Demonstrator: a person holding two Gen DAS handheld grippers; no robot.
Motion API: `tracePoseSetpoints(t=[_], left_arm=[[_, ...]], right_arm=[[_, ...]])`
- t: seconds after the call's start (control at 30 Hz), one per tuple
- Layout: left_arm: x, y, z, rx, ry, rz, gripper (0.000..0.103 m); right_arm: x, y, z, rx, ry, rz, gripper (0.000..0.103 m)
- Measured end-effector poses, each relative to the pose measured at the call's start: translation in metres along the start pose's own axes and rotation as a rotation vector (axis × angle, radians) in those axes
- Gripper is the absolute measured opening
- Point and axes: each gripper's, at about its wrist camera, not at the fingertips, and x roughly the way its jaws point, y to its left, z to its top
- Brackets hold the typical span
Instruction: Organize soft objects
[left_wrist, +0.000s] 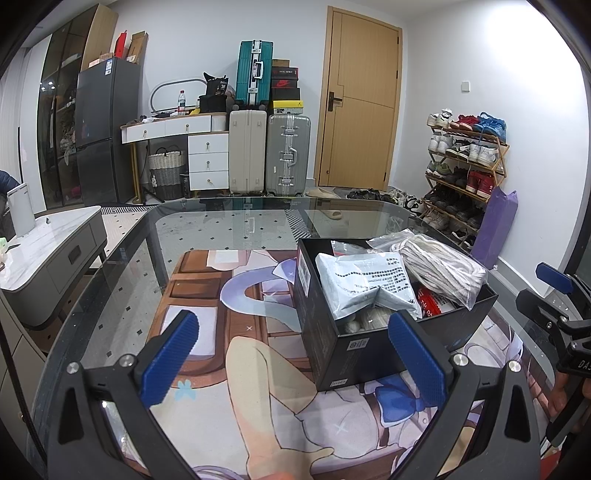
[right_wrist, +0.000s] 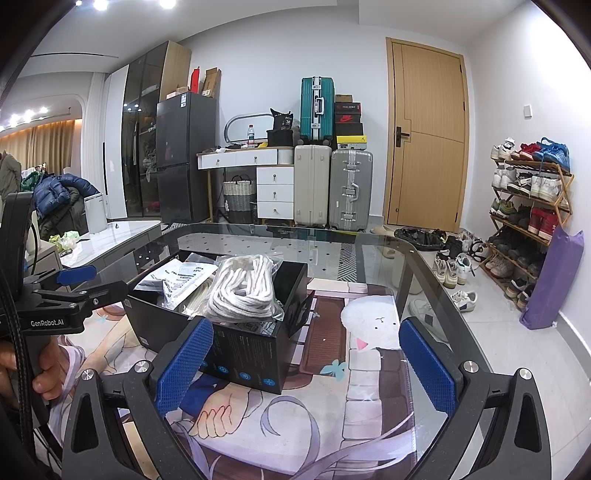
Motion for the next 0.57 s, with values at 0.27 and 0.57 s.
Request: tracePoseSetpoints(t=[0.27, 0.57], left_arm=[[0.0001, 0.0003, -0.0002, 0.000, -0.001, 0.000, 0.103], [-0.0020, -0.0020, -0.0002, 0.008, -0.009, 0.006, 0.103]], right_arm=[[-0.0001, 0.0000, -0.0002, 0.000, -0.001, 0.000, 0.103], [0.0001, 0.0002, -0.0002, -0.001, -0.001, 0.000, 0.102]])
